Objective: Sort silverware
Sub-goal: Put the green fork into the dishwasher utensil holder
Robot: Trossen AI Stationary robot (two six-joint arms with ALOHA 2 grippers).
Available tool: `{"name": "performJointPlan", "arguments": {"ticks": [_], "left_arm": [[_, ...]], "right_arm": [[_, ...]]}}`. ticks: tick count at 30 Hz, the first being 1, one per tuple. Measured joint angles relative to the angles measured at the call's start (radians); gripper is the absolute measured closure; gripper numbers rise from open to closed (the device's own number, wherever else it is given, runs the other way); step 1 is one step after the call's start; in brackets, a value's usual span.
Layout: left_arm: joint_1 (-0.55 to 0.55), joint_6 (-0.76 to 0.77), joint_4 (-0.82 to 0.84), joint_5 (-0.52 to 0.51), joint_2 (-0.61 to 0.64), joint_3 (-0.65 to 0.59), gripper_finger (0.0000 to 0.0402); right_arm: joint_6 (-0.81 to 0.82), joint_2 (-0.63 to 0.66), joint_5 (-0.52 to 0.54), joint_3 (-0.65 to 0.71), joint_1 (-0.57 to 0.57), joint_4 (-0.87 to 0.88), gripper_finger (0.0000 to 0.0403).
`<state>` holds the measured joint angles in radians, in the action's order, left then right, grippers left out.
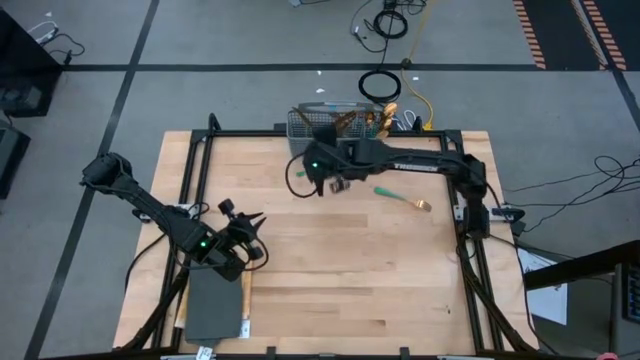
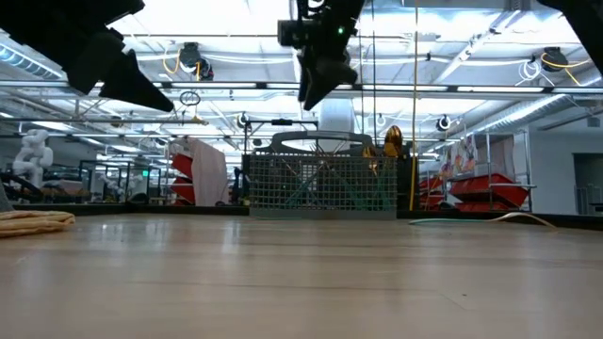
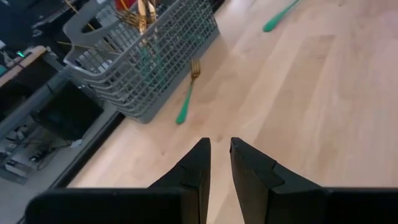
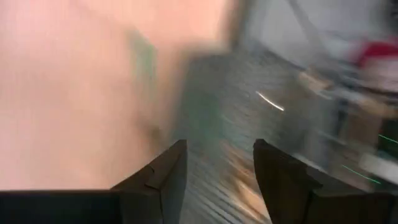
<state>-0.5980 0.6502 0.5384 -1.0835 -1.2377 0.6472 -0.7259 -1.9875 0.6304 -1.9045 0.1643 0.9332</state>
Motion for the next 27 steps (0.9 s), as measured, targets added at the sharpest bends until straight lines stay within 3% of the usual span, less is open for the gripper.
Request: {"name": "performJointPlan", "arguments": {"ticks": [1, 3, 8, 12, 15, 17, 27], "left_arm": [[0.0, 0.0, -0.004, 0.007, 0.0, 0.0, 0.0331], [0.0, 0.0, -0.007, 0.015, 0.0, 0.0, 0.0331], [0.0, 0.004, -0.009, 0.032, 0.0, 0.0, 0.0331], [0.0, 0.025, -0.007, 0.04, 0.0, 0.0, 0.0331], [0.0, 0.006, -0.005, 0.039, 0.0, 0.0, 0.0331], [0.0, -0.008, -0.001, 0.038, 0.0, 0.0, 0.0331], [-0.001, -0.001, -0.013, 0.036, 0.0, -0.055, 0.0331]], "right_arm": [[0.06, 0.01, -0.125, -0.001, -0.001, 0.009, 0.0233], [0.127, 0.009, -0.249, -0.001, 0.009, 0.032, 0.0233], [0.218, -0.049, -0.334, 0.0, 0.056, 0.075, 0.0233], [0.478, -0.094, -0.542, 0.002, 0.098, 0.377, 0.0234], [0.643, -0.1, -0.552, 0.045, 0.116, 0.588, 0.0234], [0.688, -0.087, -0.543, 0.113, 0.118, 0.616, 0.0234], [0.694, 0.192, -0.55, 0.613, 0.163, 0.236, 0.0234]]}}
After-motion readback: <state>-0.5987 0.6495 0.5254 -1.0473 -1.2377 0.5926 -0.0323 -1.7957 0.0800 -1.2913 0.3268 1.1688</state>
